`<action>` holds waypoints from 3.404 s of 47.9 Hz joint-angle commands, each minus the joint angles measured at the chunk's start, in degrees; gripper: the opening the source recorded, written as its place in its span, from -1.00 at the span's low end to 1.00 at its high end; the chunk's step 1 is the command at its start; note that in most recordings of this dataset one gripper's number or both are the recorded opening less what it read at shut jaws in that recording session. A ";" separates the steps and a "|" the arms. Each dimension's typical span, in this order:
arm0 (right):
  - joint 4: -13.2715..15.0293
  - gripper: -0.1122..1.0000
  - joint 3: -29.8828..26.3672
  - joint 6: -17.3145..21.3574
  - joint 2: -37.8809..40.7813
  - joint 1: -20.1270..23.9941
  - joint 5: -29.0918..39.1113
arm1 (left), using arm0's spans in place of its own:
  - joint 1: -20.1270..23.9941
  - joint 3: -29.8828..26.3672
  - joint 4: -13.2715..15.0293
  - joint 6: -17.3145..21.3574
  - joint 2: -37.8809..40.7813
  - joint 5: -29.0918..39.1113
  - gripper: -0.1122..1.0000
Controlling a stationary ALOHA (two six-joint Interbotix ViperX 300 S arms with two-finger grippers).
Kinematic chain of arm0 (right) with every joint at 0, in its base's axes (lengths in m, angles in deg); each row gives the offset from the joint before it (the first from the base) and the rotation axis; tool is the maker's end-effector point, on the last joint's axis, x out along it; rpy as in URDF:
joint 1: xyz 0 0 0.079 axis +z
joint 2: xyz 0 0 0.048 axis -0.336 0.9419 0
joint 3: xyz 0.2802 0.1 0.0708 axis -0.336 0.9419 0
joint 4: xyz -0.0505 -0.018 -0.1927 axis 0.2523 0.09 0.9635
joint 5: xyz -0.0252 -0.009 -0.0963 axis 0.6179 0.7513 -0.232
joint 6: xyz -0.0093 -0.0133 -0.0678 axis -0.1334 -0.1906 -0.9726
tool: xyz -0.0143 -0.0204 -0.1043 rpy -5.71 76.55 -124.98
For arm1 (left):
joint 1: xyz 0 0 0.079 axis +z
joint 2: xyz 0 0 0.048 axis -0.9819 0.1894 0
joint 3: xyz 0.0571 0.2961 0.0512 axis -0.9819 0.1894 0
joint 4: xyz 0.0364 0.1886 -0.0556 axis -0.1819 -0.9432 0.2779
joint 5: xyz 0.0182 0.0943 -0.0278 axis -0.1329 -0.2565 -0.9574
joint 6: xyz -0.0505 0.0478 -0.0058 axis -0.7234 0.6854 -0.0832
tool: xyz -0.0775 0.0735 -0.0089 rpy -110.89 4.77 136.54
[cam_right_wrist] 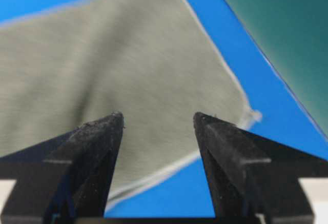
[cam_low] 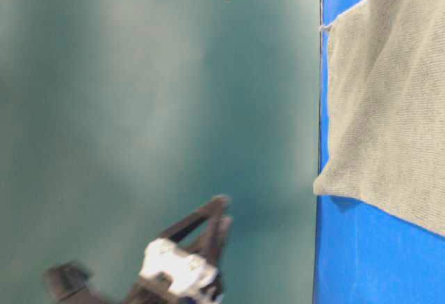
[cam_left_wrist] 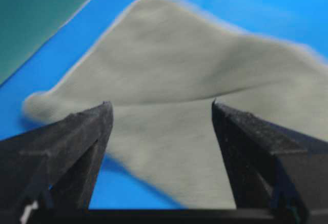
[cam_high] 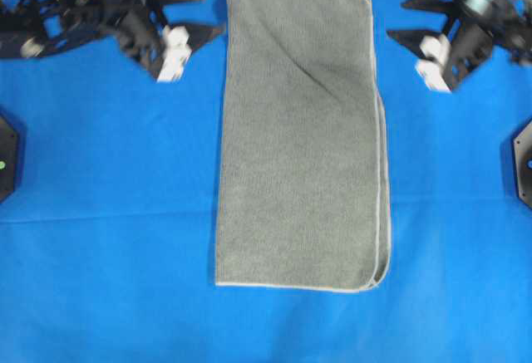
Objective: Fold a large towel.
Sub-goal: 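Grasp the top corners of the lengthwise towel with both grippers, then fold the top half down over the bottom half with both grippers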
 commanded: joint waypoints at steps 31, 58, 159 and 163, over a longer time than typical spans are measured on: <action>2.02 0.29 -15.03 -0.70 35.68 -13.01 -9.14 | 8.53 -9.76 0.00 -0.18 27.25 -3.43 0.50; 4.22 -0.70 -14.85 -2.99 37.79 -16.08 -8.88 | 8.17 -13.18 -0.44 0.53 30.15 -3.43 -0.73; -7.56 -0.70 -1.14 13.62 17.23 37.27 1.32 | -35.51 2.11 0.26 2.37 15.64 2.02 -0.72; -8.26 -0.70 -1.23 13.62 17.23 38.58 0.53 | -36.12 2.02 0.26 2.37 15.64 2.02 -0.72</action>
